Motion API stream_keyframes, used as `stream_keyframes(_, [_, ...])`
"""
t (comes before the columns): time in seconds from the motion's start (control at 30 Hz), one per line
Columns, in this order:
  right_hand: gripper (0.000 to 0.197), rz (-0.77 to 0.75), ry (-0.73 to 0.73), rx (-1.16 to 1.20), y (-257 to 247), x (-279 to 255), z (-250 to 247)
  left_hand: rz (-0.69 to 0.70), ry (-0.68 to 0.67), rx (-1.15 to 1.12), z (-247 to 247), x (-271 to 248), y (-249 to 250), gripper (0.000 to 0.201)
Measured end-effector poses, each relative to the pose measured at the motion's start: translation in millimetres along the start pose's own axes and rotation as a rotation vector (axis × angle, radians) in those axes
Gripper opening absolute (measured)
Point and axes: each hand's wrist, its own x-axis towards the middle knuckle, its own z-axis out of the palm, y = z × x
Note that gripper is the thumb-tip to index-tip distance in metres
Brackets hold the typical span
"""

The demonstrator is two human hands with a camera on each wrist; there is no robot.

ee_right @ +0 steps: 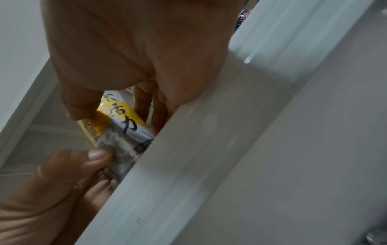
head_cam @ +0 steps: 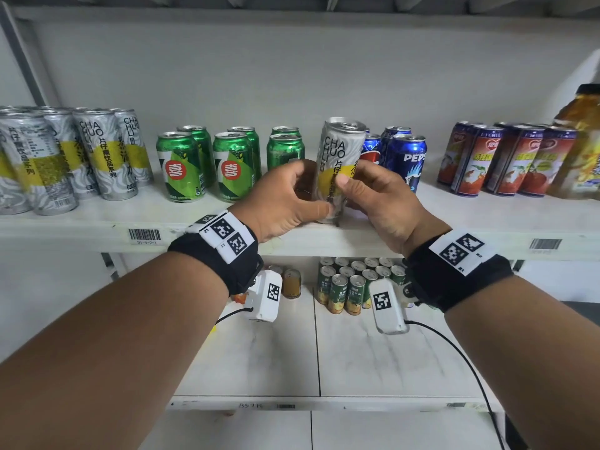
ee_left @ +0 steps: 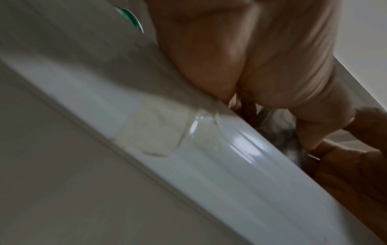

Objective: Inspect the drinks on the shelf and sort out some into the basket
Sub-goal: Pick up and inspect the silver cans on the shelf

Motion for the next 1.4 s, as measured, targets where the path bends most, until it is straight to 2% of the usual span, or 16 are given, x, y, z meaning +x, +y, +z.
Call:
stream_keyframes(0.2, [0.048, -0.064, -0.012, -0.013, 5.0, 0.1, -4.7, 0.075, 0.004, 0.162, 5.9, -1.7, 5.4, 0.053])
stream_keyframes(0.4, [0.065, -0.099, -0.019, 0.003, 7.1, -4.1, -7.7, 0.122, 0.028, 0.208, 3.4, 4.4, -9.2, 0.060])
stream_keyframes(0.63, [0.055, -0.117, -0.070, 0.002, 6.4, -9.0, -5.6, 0.127, 0.043, 0.144, 4.3, 3.4, -9.4, 0.063])
stream_keyframes(0.77, [0.054, -0.122, -0.092, -0.042, 5.9, -11.8, -4.9, 0.142, 0.034, 0.144, 4.9, 0.9, -6.9, 0.057])
stream_keyframes(1.0, [0.060, -0.094, -0.100, -0.014, 5.7, -10.2, -7.4, 0.152, 0.035, 0.182, 5.7, 0.5, -5.3, 0.062])
stream_keyframes(1.17, [0.065, -0.061, -0.022, 0.095, 4.6, -5.4, -7.6, 0.112, 0.080, 0.219, 6.9, 0.9, -3.8, 0.061])
stream_keyframes(1.3, [0.046, -0.011, 0.066, 0.106, 2.5, -2.3, -4.2, 0.090, 0.103, 0.277, 6.1, -0.6, -3.1, 0.055])
stream_keyframes(1.4, [0.049, -0.016, 0.075, 0.091, 1.1, -1.9, -2.3, 0.085, 0.109, 0.288, 6.9, -2.3, -0.7, 0.060])
